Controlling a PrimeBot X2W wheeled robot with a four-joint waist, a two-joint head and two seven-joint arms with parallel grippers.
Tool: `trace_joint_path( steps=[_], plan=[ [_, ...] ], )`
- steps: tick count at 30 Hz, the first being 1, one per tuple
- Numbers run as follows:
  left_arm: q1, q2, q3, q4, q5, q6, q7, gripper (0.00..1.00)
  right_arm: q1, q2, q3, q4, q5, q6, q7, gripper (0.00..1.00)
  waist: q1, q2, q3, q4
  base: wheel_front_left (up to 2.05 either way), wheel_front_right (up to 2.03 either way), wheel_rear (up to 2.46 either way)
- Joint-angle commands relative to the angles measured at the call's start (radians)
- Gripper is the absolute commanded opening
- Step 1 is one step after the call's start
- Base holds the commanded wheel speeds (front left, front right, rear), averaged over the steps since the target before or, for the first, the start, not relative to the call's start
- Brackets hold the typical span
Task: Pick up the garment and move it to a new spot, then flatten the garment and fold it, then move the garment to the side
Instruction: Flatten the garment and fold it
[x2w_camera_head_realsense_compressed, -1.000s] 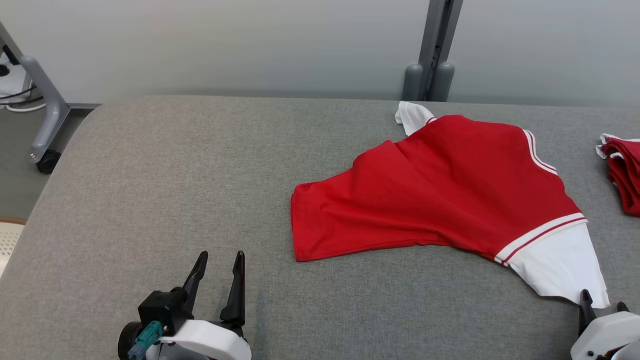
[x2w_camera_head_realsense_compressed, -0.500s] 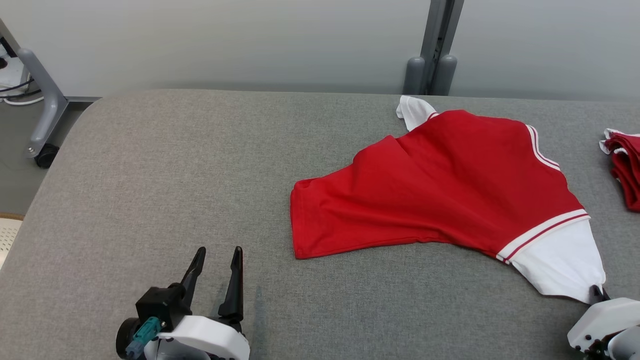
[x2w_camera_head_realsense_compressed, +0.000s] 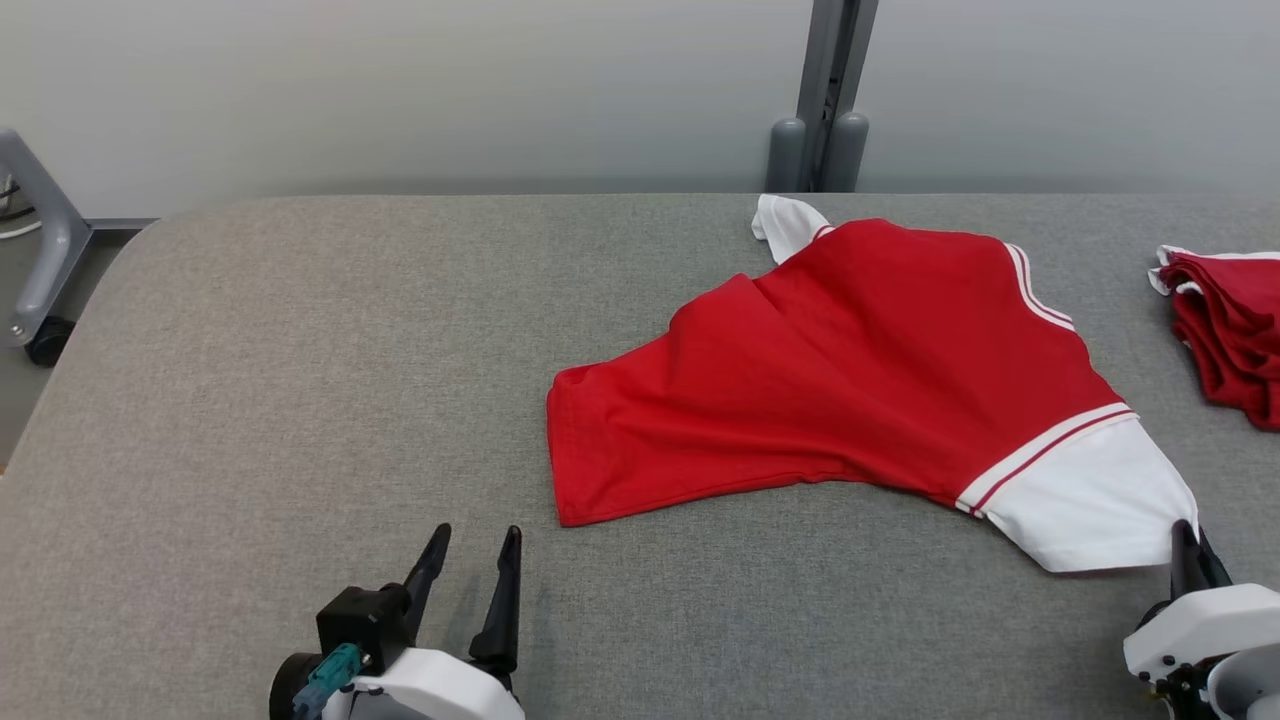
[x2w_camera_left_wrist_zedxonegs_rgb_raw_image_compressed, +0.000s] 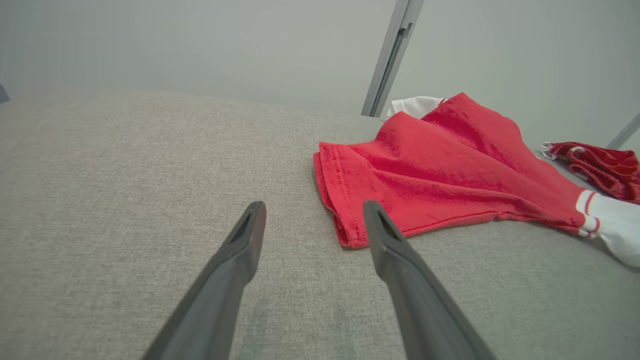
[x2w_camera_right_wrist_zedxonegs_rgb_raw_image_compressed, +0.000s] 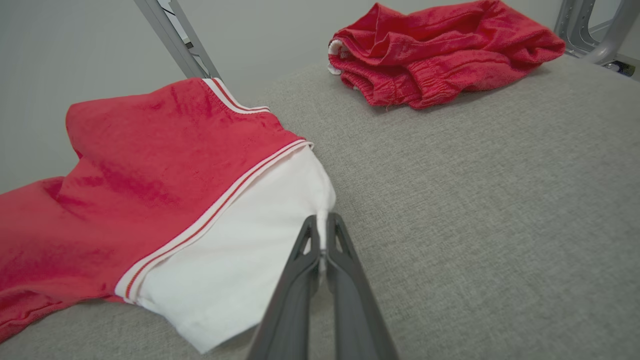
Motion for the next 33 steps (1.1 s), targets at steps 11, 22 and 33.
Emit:
trace_joint_path(
  steps=[11,22,33],
  plan=[
    [-0.112,0.004,-0.165,0.137,-0.221,0.036,0.103,1.0,0.097,-0.004,0.055,-0.164,0.049,0.0,0.001,0.0,0.0,0.0,0.005,-0.06,0.0,0.0,0.0],
    [-0.272,0.005,-0.269,0.305,-0.337,0.165,0.144,1.0,0.083,0.008,0.111,-0.179,0.063,0.0,-0.004,0.0,0.0,0.0,0.027,-0.102,0.0,0.0,0.0],
    [-0.344,0.004,-0.37,0.431,-0.385,0.166,0.136,0.49,0.063,0.004,0.148,-0.166,0.077,0.0,-0.014,0.0,0.0,0.0,0.045,-0.124,0.0,0.0,0.0]
  ],
)
